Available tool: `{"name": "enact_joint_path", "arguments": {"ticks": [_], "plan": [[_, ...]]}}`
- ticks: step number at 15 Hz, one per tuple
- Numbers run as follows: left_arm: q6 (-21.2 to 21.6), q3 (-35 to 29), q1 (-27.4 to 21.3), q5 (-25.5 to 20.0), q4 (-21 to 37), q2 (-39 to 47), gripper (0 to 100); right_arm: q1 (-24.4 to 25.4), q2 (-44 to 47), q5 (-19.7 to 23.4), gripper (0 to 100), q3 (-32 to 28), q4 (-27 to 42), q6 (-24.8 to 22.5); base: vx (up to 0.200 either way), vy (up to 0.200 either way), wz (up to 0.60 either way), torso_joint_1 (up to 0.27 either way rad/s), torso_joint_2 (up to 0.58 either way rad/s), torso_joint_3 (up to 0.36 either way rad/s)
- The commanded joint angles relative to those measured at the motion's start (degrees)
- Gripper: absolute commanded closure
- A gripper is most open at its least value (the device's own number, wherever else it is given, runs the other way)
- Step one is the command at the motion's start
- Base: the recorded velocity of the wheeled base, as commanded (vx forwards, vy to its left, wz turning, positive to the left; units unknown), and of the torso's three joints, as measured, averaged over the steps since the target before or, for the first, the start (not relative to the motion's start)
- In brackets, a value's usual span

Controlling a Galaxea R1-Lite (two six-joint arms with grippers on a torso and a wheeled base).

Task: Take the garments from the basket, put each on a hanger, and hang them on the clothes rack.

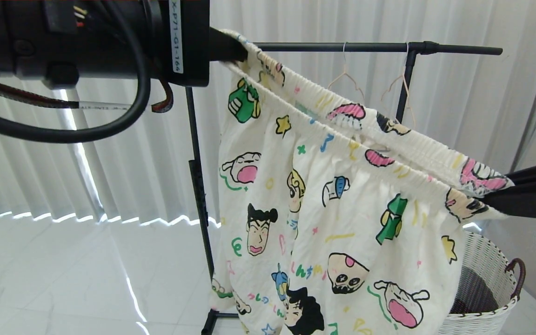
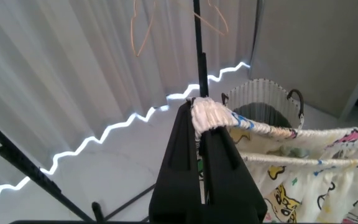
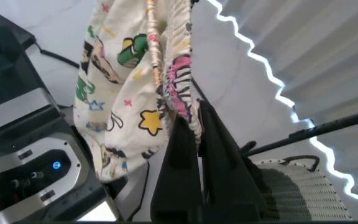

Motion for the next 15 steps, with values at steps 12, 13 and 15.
{"name": "enact_joint_path", "arguments": {"ticks": [12,13,15], "plan": [[-0.7,19.1,-5.6,-5.5,10.2,-21.0,100,-8.0,10.5,-1.4,100,-0.1,-26.9,-0.1,0.000,0.000,0.00,0.000,0.00,0.000],[-0.6,19.9,-9.0,-5.8,10.1,-21.9,100,-6.9,11.1,-0.2,100,0.0,-28.5,-0.1,0.000,0.000,0.00,0.000,0.00,0.000],[-0.5,19.9,-14.3,-5.7,10.1,-22.4,100,-5.0,11.7,0.4,100,0.0,-29.0,-0.1,0.000,0.000,0.00,0.000,0.00,0.000]]}}
